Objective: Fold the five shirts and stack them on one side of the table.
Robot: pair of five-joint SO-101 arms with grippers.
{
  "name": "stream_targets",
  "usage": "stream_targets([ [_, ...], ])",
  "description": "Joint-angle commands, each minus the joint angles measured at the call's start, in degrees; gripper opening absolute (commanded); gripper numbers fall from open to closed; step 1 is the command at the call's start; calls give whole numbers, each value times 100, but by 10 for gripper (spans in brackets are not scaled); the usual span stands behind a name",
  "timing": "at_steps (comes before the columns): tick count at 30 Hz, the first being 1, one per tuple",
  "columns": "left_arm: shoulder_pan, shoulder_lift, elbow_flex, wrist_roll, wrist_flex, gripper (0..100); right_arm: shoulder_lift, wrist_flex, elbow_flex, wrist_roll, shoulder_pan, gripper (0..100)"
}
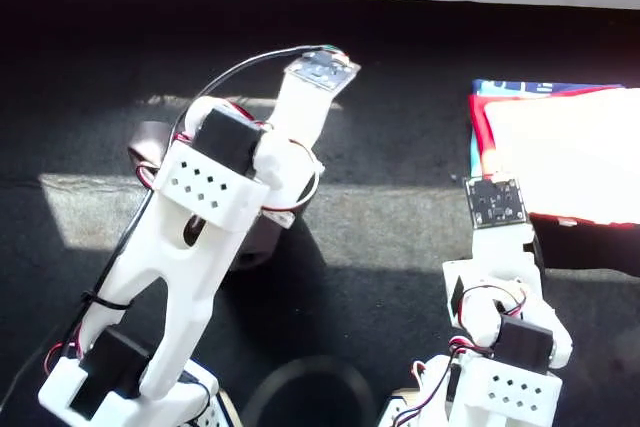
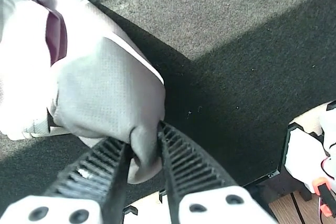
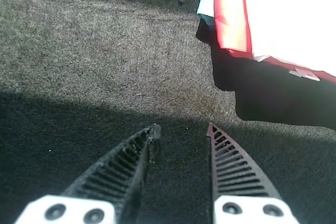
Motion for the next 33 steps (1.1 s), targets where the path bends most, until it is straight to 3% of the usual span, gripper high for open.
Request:
stream_targets([
  [1, 66, -22, -356, 18, 44, 186, -84, -40, -13, 26, -31, 146],
  [7, 31, -585, -1121, -9, 44, 185, -66, -40, -13, 26, -40, 146],
  [10, -514, -1007, -1156, -9, 70, 184, -48, -92, -22, 26, -57, 146],
  [15, -2352, -1604, -356, -53, 123, 184, -48, -101, -110, 26, -549, 146],
  [22, -4752, -2211, 1095, -1477, 123, 184, -40, -760, -541, 18, -1464, 146],
  [24, -5437, -2369, 1341, -1749, 123, 184, 31, -989, -541, -290, -1868, 146],
  [29, -7222, -2571, 1640, -2233, 97, 184, 1323, -1578, -875, -1081, -2932, 146],
  [33, -8426, -2571, 1701, -2567, -220, 185, 2862, -1807, -1982, -1433, -3890, 146],
])
